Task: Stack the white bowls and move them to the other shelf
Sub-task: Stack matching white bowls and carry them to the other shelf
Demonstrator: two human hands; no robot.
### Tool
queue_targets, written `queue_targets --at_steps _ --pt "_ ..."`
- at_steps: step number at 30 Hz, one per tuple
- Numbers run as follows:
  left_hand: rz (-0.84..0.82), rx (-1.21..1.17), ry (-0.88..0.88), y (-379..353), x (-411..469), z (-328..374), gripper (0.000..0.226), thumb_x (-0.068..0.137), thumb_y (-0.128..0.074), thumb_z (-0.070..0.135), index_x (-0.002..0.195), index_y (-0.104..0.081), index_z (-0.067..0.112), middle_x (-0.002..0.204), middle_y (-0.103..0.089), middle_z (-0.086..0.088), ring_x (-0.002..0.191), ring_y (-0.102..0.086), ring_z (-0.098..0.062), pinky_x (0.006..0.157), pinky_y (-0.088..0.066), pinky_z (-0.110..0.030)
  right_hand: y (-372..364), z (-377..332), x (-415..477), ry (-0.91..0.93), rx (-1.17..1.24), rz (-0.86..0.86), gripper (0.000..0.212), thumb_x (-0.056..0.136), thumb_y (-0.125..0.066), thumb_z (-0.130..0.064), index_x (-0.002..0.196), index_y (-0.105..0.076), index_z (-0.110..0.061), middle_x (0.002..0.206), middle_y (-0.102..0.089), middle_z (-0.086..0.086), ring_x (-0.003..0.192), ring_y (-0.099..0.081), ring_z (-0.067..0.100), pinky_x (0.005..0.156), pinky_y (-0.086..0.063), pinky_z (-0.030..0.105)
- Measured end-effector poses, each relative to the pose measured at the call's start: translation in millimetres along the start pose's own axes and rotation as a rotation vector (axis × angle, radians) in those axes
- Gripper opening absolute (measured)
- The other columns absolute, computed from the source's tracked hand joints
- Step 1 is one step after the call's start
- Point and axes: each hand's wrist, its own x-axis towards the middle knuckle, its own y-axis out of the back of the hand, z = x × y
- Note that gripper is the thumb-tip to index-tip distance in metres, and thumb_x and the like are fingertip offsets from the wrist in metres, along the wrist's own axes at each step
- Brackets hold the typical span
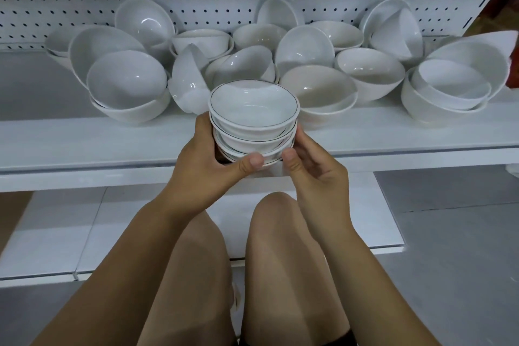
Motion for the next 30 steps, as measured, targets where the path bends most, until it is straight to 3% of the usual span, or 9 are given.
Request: queue_targets --at_steps 4,7,12,17,22,26,30 --pt "0.016 -0.102 0.07 9.8 2.5 14.9 0.091 0.07 -0.051 0.089 0.132 -0.05 0.023 0.125 -0.063 0.016 0.115 -0.059 0.004 0.091 -0.046 -0.017 -4.0 3.0 -0.3 -0.017 0.018 0.033 0.054 0.09 -0.071 -0.012 0.142 -0.059 -0.012 0.128 -0.072 -0.004 0.117 -0.067 0.011 0.099 -0.052 0.024" --pt "0.025 -0.149 0.1 11.5 4.3 17.8 0.081 0.072 -0.054 0.081 0.128 -0.054 0.022 0.122 -0.067 0.013 0.112 -0.063 0.003 0.088 -0.051 -0.015 -7.3 5.2 1.0 -0.02 0.061 0.048 0.063 0.084 -0.073 -0.012 0.143 -0.053 -0.004 0.135 -0.067 0.006 0.127 -0.063 0.02 0.108 -0.051 0.034" --pt "-0.025 -0.279 0.104 12.9 3.3 16.7 0.077 0.076 -0.065 0.068 0.139 -0.046 0.029 0.123 -0.071 0.011 0.115 -0.068 -0.005 0.092 -0.056 -0.027 -8.3 3.6 1.3 -0.072 0.073 -0.013 0.069 0.086 -0.07 -0.01 0.15 -0.045 -0.006 0.146 -0.059 0.007 0.137 -0.055 0.018 0.114 -0.045 0.036" --pt "-0.048 -0.331 0.055 14.1 3.4 19.8 0.076 0.08 -0.069 0.058 0.146 -0.043 0.03 0.123 -0.072 0.006 0.115 -0.069 -0.011 0.093 -0.057 -0.033 -3.9 0.7 -0.3 -0.102 -0.005 -0.122 0.08 0.086 -0.071 0.008 0.157 -0.036 -0.007 0.151 -0.055 0.005 0.141 -0.051 0.018 0.117 -0.042 0.036" --pt "-0.057 -0.388 0.049 11.0 -7.3 24.4 0.071 0.086 -0.077 0.047 0.145 -0.046 0.022 0.115 -0.075 0.009 0.108 -0.07 -0.006 0.082 -0.056 -0.019 -4.2 -7.2 -18.0 -0.085 -0.015 -0.021 0.078 0.082 -0.071 0.014 0.152 -0.043 -0.007 0.139 -0.066 -0.007 0.131 -0.06 0.009 0.104 -0.049 0.023" --pt "-0.084 -0.41 0.015 6.6 -17.2 33.6 0.071 0.082 -0.076 0.044 0.142 -0.048 0.019 0.107 -0.076 0.007 0.103 -0.072 -0.005 0.078 -0.055 -0.016 0.5 -19.4 -36.5 -0.062 -0.037 0.062 0.078 0.079 -0.075 0.004 0.151 -0.045 -0.007 0.138 -0.066 -0.007 0.133 -0.058 0.011 0.109 -0.048 0.029" --pt "-0.159 -0.444 -0.021 1.0 -27.9 49.5 0.075 0.076 -0.081 0.052 0.135 -0.051 0.019 0.105 -0.077 0.005 0.099 -0.074 -0.006 0.076 -0.055 -0.016 9.0 -37.4 -62.3 -0.035 -0.029 0.15 0.08 0.08 -0.076 0.0 0.152 -0.044 -0.006 0.142 -0.063 0.003 0.136 -0.057 0.02 0.113 -0.046 0.04"
